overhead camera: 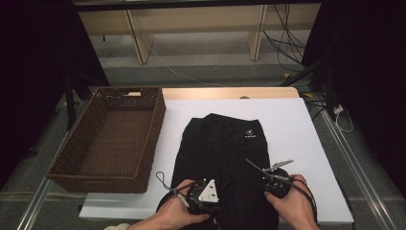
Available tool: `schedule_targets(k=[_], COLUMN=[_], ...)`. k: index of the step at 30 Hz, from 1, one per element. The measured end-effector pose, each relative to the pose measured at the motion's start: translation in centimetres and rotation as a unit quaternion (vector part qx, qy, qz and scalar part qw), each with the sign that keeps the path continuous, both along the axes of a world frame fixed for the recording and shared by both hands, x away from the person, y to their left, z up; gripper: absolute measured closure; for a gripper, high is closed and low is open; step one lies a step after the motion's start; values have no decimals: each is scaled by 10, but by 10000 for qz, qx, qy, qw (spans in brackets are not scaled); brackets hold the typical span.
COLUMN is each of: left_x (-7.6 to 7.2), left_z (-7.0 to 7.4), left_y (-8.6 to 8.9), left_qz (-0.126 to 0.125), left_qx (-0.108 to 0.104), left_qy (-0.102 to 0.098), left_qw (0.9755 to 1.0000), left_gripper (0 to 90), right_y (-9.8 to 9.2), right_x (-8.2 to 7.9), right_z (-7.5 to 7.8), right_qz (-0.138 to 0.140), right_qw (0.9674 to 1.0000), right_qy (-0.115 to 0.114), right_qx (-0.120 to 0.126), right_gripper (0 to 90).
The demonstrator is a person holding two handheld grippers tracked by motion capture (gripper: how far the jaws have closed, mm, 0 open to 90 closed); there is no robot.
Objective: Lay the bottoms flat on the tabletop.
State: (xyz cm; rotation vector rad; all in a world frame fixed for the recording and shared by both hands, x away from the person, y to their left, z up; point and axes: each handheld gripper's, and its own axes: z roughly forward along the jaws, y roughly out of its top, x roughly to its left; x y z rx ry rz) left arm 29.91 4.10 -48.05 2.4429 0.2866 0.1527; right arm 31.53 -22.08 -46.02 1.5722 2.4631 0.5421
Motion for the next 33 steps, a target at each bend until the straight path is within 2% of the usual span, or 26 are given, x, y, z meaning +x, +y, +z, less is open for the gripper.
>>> schedule_targets(k=[1,4,9,11,13,14,15,17,19,21,24,25,26,28,29,30,31,33], left_x=[-1,-4,-8,-8,-5,-4,-2,-1,1,4,7,7,7,5,3,1,0,-3], left_z=[0,-1,8,12,11,10,10,12,18,23,27,27,27,24,22,20,19,16], left_y=[-1,-4,-4,-2,-1,0,1,7,15,25,43,49,56,68,74,79,83,89], left_qz=[34,128,52,35,8,33,60,95,158,255,499,578,619,692,748,818,885,1012], left_qx=[5,-32,-149,-212,-196,-226,-304,-397,-465,-437,-434,-437,-386,-225,-141,-60,72,289], left_qy=[-14,-149,-4,-88,-148,-133,-103,-19,-16,20,62,89,108,165,201,239,247,255], left_qw=[10000,9998,9999,9997,9997,9997,9995,9992,9988,9987,9978,9973,9973,9972,9969,9963,9957,9941], left_gripper=[745,864,885,884,845,757,683,605,549,494,473,469,472,521,560,586,617,661], right_y=[-1,-2,-7,-12,-14,-13,-13,-7,3,16,40,51,60,77,85,90,96,104], right_x=[0,-1,-3,-3,-3,-3,-3,-6,-9,-13,-19,-23,-26,-30,-32,-32,-32,-30], right_z=[0,1,5,6,6,7,8,12,15,15,13,13,12,8,7,3,0,-6], right_qz=[34,71,12,-86,-163,-182,-122,61,324,592,1154,1196,1458,1714,1718,1903,1945,2128], right_qw=[10000,10000,10000,10000,9997,9993,9990,9980,9954,9919,9824,9797,9756,9722,9708,9697,9694,9686], right_qy=[-5,58,75,-12,-177,-311,-425,-613,-718,-712,-696,-604,-597,-589,-475,-482,-457,-468], right_qx=[-34,-4,40,-4,17,22,14,159,547,874,1292,1488,1528,1484,1605,1452,1428,1197], right_gripper=[887,899,899,890,795,758,745,719,707,697,664,645,632,610,592,584,574,558])
